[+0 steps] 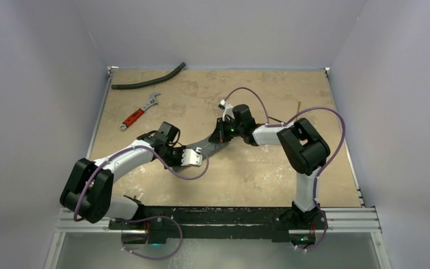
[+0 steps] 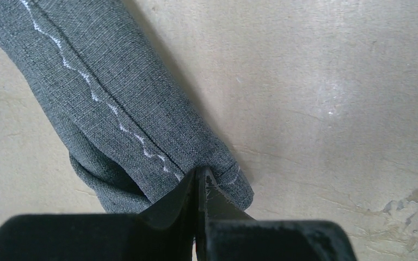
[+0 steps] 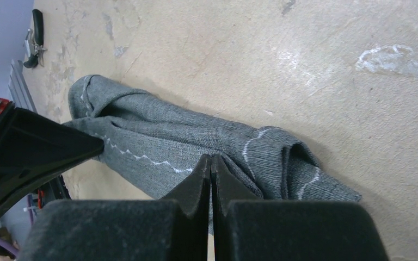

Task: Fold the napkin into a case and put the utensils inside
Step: Fold the 2/3-rectangle-folded napkin at the center of the board, then pick up the top corner of the smaller rectangle folded napkin.

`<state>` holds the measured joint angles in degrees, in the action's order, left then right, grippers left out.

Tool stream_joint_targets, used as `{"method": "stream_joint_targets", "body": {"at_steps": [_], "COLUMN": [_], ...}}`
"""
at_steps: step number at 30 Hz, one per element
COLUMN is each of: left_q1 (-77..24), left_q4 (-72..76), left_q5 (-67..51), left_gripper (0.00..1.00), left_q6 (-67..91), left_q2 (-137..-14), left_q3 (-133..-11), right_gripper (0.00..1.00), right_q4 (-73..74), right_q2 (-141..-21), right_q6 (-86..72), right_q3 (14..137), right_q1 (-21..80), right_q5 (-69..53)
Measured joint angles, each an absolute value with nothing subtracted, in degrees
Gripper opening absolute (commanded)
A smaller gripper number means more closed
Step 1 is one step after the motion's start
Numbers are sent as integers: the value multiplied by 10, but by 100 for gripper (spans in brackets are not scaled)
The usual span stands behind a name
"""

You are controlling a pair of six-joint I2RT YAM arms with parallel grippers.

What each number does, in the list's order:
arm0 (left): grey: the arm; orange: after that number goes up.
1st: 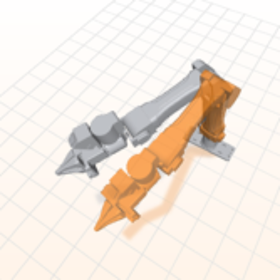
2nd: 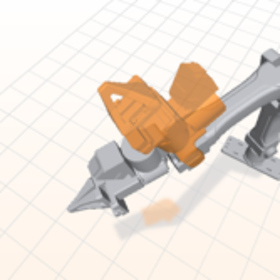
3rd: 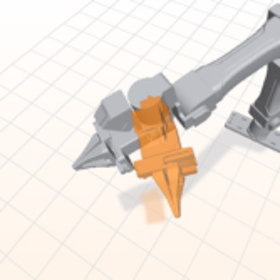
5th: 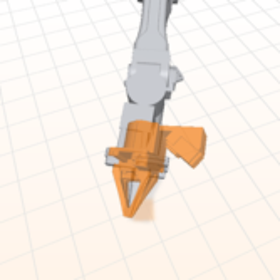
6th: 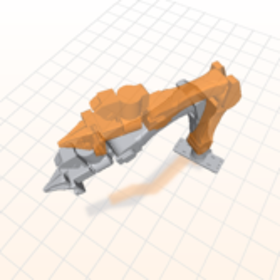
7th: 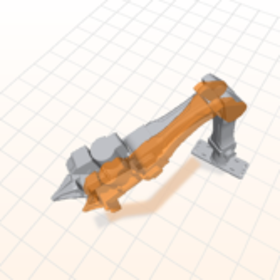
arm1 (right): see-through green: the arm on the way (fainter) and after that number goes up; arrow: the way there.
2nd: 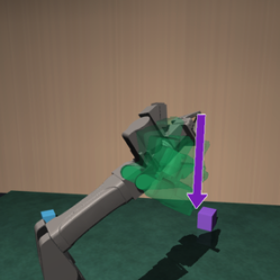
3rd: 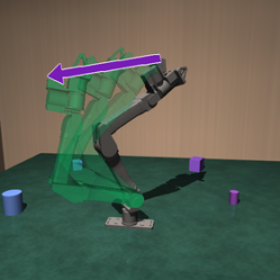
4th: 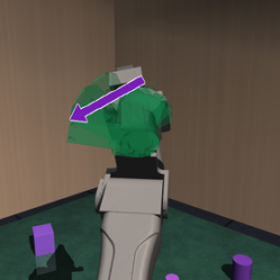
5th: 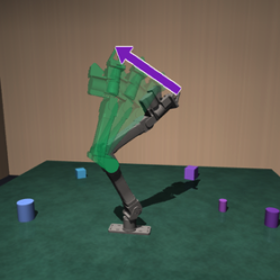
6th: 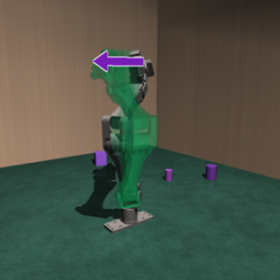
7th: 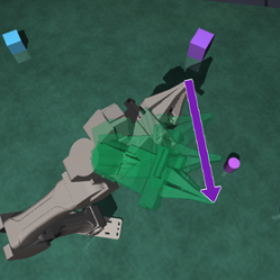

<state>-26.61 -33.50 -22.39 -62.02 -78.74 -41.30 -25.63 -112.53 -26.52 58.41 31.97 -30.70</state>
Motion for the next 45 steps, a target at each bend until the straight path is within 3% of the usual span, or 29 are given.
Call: {"method": "stream_joint_targets", "body": {"at_steps": [11,17,31,43,45], "left_q1": [-225,-222,-222,-196,-169], "left_q4": [-324,-322,-259,-264,-272], "left_q5": [-243,-246,-197,-182,-189], "left_gripper": [0,0,0,0,4], "left_q6": [-590,-589,-550,-482,-458], "left_q2": [-800,-809,-810,-810,-810], "left_q3": [-423,-433,-433,-447,-466], "right_gripper": [0,26,29,31,30], "right_q4": [-225,-240,-340,-388,-392], "right_q2": [-1015,-1018,-1167,-1253,-1253], "right_q6": [-211,-185,-222,-257,-257], "right_q3": [557,576,646,698,698], "right_q1": [349,390,432,452,453], "right_q5": [-261,-268,-386,-397,-396]}}
